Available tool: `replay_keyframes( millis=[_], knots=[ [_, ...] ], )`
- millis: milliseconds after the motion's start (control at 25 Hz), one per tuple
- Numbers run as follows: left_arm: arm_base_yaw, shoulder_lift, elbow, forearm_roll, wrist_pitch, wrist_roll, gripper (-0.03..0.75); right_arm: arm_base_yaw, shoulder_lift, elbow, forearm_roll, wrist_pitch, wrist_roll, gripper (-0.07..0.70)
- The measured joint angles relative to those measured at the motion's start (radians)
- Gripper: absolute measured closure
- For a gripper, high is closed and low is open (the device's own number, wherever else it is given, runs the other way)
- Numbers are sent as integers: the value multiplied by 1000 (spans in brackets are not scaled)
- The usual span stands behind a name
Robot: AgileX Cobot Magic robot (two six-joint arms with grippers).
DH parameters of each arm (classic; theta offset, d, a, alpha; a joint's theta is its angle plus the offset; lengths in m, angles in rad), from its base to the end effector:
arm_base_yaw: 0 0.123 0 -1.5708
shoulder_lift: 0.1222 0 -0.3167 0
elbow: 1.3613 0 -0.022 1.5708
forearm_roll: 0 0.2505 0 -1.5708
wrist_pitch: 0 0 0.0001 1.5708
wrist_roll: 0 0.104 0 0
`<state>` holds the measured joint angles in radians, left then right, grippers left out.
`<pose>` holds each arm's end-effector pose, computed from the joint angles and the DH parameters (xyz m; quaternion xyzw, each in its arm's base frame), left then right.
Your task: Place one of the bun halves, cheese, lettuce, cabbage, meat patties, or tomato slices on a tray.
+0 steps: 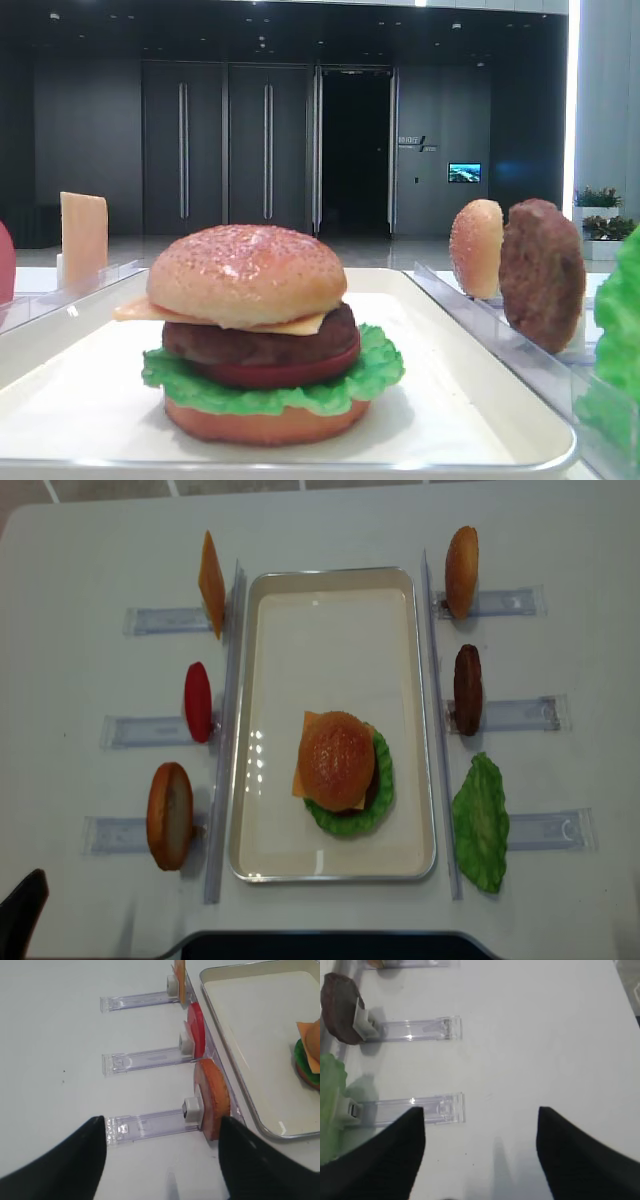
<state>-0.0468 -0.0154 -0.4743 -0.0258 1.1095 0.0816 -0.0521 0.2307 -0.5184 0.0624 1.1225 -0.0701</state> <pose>-0.0275 -0.0011 0.2590 0.0564 0.8663 -0.0042 0.4962 0.0043 0.0056 0.2741 -0.0071 0.9160 0.0067 0.4011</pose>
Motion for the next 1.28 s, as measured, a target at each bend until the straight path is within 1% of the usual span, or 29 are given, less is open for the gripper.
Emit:
replay_keyframes(
  millis=[160,440,680,880,1280],
  knots=[
    [0,0,0,0,0,-5,181,0,-48,1,1,2,-15,149],
    [0,0,0,0,0,-64,181,0,-85,2,1,3,-23,149],
    [0,0,0,4,0,-71,181,0,-88,2,12,4,-41,149],
    [0,0,0,26,0,-102,181,0,-88,2,30,4,-66,149],
    [0,0,0,26,0,-109,181,0,-108,2,32,7,-70,149]
  ],
)
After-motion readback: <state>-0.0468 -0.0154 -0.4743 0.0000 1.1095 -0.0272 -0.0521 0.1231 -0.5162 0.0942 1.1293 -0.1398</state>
